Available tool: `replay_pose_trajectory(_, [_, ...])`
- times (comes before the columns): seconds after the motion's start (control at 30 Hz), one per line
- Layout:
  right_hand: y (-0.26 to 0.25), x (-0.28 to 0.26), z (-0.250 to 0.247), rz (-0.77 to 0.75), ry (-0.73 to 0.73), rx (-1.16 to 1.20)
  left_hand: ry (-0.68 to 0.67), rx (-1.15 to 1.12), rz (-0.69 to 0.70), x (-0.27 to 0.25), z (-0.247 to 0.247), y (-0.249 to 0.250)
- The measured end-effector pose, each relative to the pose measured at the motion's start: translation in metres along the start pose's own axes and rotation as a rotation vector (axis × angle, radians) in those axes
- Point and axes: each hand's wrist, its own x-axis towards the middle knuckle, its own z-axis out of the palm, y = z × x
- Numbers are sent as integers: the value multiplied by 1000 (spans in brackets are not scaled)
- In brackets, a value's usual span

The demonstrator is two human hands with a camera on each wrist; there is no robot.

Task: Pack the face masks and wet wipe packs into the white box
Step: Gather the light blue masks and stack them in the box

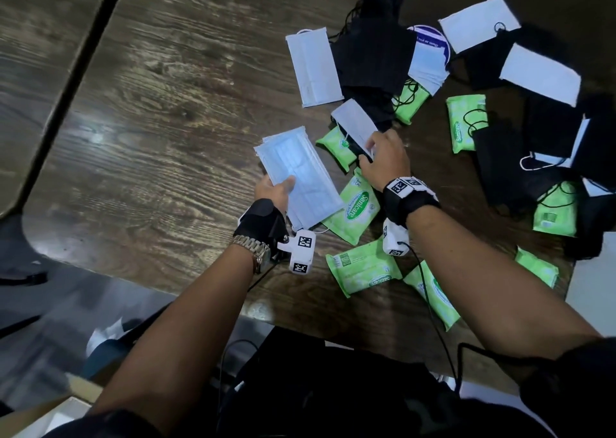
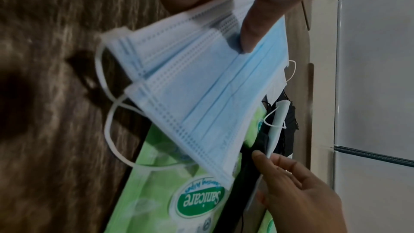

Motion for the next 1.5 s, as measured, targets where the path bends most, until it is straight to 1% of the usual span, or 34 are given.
replay_pose_trajectory(0.1, [4,-1,-1,72,36,145,-13,3,-1,2,0,-3])
replay_pose_trajectory(0.27, [3,0,-8,126,42,191,-38,16,1,0,4,-3])
replay_pose_trajectory(0.33, [1,0,-12,161,66,238,-37,17,-1,-1,6,-3])
replay_pose_trajectory(0.4, [-2,-1,-15,162,113,242,-35,7,2,0,6,-4])
replay_pose_trajectory(0.53, [-7,-7,-18,74,169,131,-44,9,1,-1,10,-5])
replay_pose_trajectory(0.6, [-6,-10,-17,56,154,111,-61,35,9,-3,13,-6])
replay_pose_trajectory(0.67, [-8,-13,-17,48,130,141,-67,46,16,-2,14,-6])
replay_pose_trajectory(0.77, [-19,-26,-16,-76,120,186,-71,51,17,-1,17,-6])
replay_pose_trajectory(0.83, [-33,-38,-14,-160,110,185,-72,-2,18,-2,21,-6])
replay_pose_trajectory(0.97, [-55,-58,0,-271,19,85,-42,-51,-7,2,31,-9])
replay_pose_trajectory(1.03, [-59,-61,6,-287,-43,40,-81,-97,-78,0,35,-5])
replay_pose_trajectory(1.07, [-60,-61,8,-290,-67,42,-105,-102,-94,-9,37,4])
replay_pose_trajectory(1.1, [-60,-62,9,-296,-82,61,-135,-103,-82,-16,37,9])
replay_pose_trajectory(1.13, [-60,-62,8,-307,-90,90,-160,-90,-40,-19,36,12])
replay_pose_trajectory(1.2, [-58,-60,6,-320,-76,155,-168,-44,41,-18,31,7])
replay_pose_trajectory(1.27, [-53,-53,5,-267,-13,217,-151,-34,52,-15,23,3])
replay_pose_trajectory(1.3, [-50,-48,3,-211,11,260,-153,-40,40,-15,20,4])
replay_pose_trajectory(1.33, [-48,-43,3,-135,-6,315,-162,-56,32,-13,18,5])
replay_pose_trajectory(1.4, [-50,-35,2,17,-144,450,-189,-128,16,-13,14,10])
replay_pose_trajectory(1.47, [-57,-33,6,90,-253,585,-241,-226,-1,-14,16,15])
replay_pose_trajectory(1.5, [-62,-35,11,111,-264,658,-266,-259,-7,-18,18,19])
